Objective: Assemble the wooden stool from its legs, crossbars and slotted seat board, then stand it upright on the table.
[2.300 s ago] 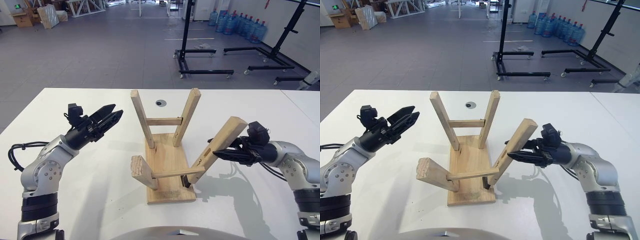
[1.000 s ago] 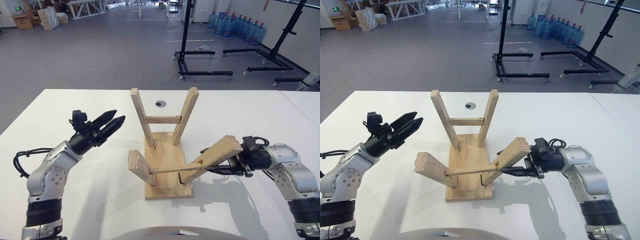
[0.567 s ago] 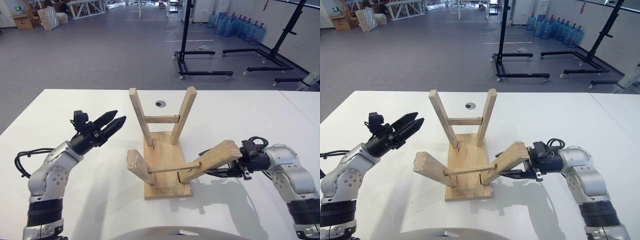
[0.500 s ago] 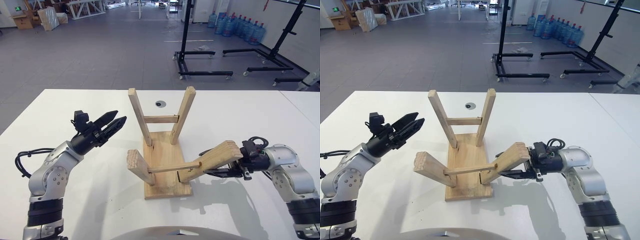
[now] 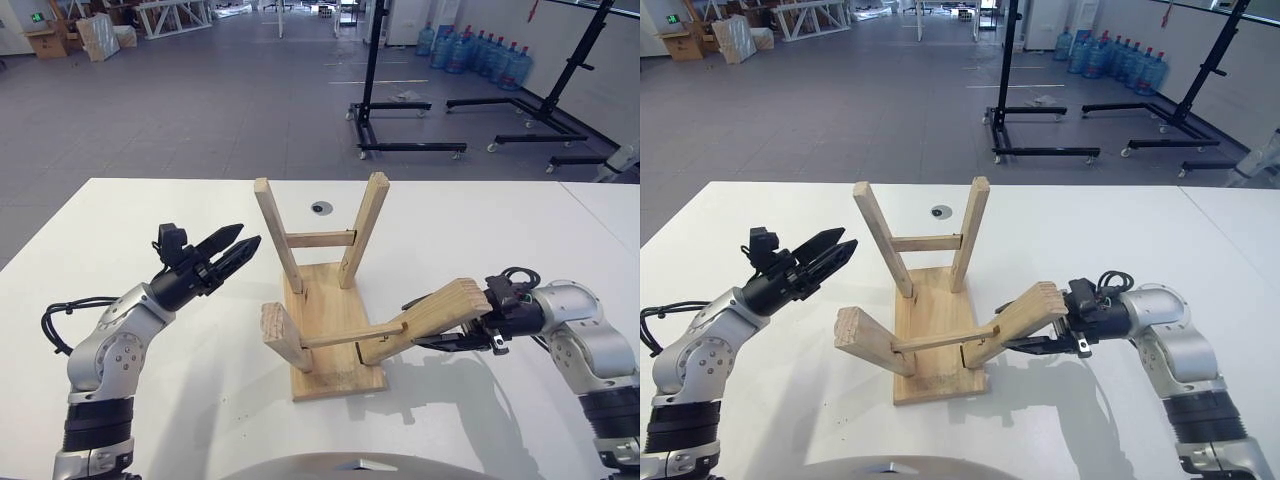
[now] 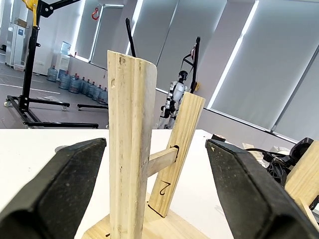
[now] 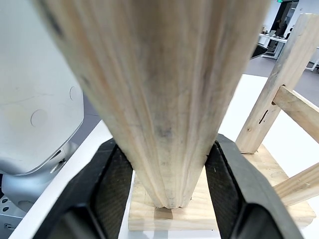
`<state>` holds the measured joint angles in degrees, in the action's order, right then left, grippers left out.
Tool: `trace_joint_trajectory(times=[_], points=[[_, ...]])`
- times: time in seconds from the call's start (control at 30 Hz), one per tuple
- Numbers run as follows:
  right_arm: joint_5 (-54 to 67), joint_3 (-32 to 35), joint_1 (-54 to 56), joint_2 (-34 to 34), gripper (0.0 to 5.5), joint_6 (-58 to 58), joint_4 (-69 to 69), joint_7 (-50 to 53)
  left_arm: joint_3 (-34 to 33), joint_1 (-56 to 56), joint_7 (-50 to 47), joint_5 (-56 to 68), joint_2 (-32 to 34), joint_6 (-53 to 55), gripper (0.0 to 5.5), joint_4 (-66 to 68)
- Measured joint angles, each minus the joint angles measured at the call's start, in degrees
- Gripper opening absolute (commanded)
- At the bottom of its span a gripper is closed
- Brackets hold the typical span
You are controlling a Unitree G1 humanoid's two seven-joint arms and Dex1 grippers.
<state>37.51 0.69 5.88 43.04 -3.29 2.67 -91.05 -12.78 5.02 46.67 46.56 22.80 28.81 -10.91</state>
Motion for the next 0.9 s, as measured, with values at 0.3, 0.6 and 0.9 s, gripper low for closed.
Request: trace_joint_trajectory(times=[0.3,0.6,0.9], points=[[-0.9,-2.8,2.6,0.0,2.04,-0.3,-0.1,0.8,2.4,-0.2,-0.6,-1.4,-2.0,-0.5,3.65,0.0],[-1.5,-4.4,3.2,-0.6,2.04,0.1,-1.4,1.4,2.4,-0.3,-0.6,-1.8,-2.0,-0.5,3.65,0.3],[-2.4,-4.1,-2.0,-1.6,2.7,6.9,1.1,3.9,2.4,-0.1,0.2,-2.4,-1.9,-0.6,3.65,2.2]])
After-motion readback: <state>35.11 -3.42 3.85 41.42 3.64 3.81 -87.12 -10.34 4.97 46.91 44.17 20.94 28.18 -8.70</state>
